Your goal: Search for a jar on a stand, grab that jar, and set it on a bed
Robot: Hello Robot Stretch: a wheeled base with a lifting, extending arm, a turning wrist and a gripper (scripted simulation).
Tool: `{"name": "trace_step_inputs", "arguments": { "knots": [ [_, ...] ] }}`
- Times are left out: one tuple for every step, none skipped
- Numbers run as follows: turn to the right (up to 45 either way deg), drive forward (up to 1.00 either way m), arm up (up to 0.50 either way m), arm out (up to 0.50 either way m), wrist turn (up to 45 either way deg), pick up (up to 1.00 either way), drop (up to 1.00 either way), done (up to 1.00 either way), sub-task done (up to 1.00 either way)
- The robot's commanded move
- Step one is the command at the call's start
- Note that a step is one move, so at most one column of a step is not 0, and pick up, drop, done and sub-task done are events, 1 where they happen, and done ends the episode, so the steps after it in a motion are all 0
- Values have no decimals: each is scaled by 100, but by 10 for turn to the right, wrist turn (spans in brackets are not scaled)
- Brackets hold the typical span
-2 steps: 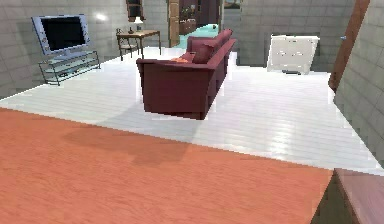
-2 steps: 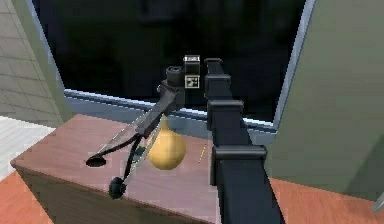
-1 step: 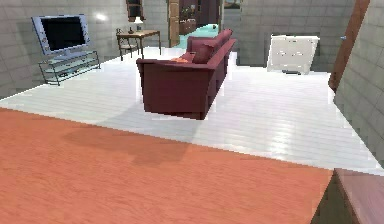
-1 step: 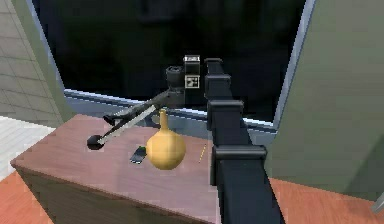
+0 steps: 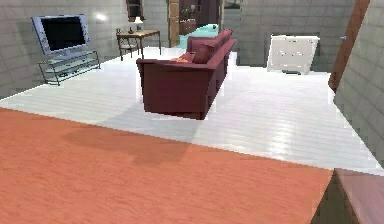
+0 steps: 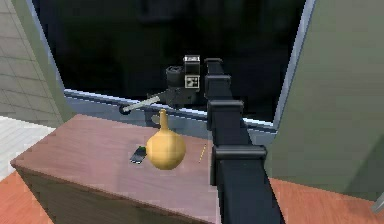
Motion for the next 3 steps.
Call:
{"name": "trace_step_inputs", "arguments": {
  "knots": [
    [0,0,0,0,210,0,0,0,0],
    [0,0,-30,0,0,0,0,0,0],
    [0,0,0,0,0,100,0,0,0]
  ]
}}
